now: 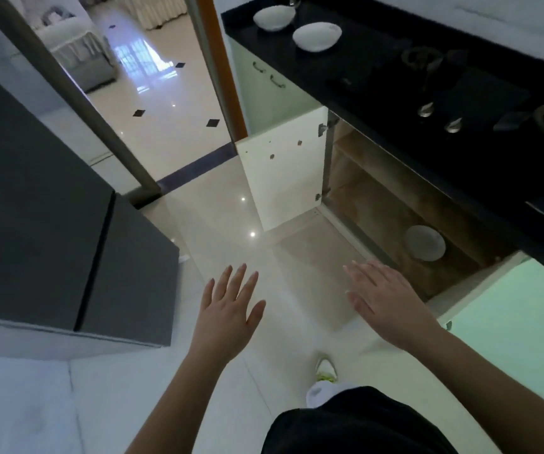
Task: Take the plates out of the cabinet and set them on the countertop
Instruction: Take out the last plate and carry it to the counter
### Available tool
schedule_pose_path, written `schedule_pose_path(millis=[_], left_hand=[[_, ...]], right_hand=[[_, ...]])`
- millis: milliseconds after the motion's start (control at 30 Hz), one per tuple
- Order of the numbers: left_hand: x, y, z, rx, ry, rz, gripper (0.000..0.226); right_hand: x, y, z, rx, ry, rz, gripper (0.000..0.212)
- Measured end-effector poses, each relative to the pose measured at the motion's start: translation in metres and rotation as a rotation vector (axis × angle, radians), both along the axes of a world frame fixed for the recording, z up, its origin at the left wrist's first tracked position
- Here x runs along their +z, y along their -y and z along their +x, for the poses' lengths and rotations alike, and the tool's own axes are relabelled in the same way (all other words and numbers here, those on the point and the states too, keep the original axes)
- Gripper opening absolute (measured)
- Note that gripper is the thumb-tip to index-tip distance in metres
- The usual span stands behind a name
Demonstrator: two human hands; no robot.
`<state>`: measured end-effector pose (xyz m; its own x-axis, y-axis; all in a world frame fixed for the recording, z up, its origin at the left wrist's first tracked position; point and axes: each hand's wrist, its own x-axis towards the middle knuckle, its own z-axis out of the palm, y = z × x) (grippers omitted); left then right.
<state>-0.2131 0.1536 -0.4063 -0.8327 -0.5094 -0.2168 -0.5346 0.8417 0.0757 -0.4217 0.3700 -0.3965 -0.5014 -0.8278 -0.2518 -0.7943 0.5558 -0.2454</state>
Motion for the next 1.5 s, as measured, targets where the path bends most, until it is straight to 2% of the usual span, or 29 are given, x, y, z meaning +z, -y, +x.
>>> schedule_pose_path(millis=[133, 333, 600, 933, 1067, 1300, 1500], left_hand=[[0.004, 0.033, -0.045, -0.087, 0.031, -0.028, 0.070], [0.015, 0.086, -0.113, -0.177, -0.022, -0.138, 0.068], [0.004, 0.178, -0.187, -0.301, -0.064, -0.041, 0.072], [-0.003, 0.292, -0.271, -0.731, -0.060, -0.053, 0.066], [-0.006, 0.291, -0.313, -0.874, -0.058, -0.035, 0.063], [-0.008, 0.235, -0.380, -1.078, -0.082, 0.044, 0.069], [-0.023, 0.189, -0.439, -1.206, -0.020, 0.037, 0.068]], right_hand=[[0.000, 0.016, -0.033, -0.046, 0.079, -0.022, 0.056], [0.004, 0.051, -0.077, -0.140, 0.102, -0.028, 0.057], [0.008, 0.120, -0.110, -0.380, 0.086, -0.099, 0.055], [0.016, 0.211, -0.109, -0.658, -0.031, -0.022, 0.058], [0.019, 0.215, -0.105, -0.753, -0.050, -0.046, 0.057], [0.013, 0.184, -0.112, -0.961, -0.096, -0.077, 0.056], [-0.015, 0.152, -0.141, -1.050, -0.024, -0.079, 0.058]])
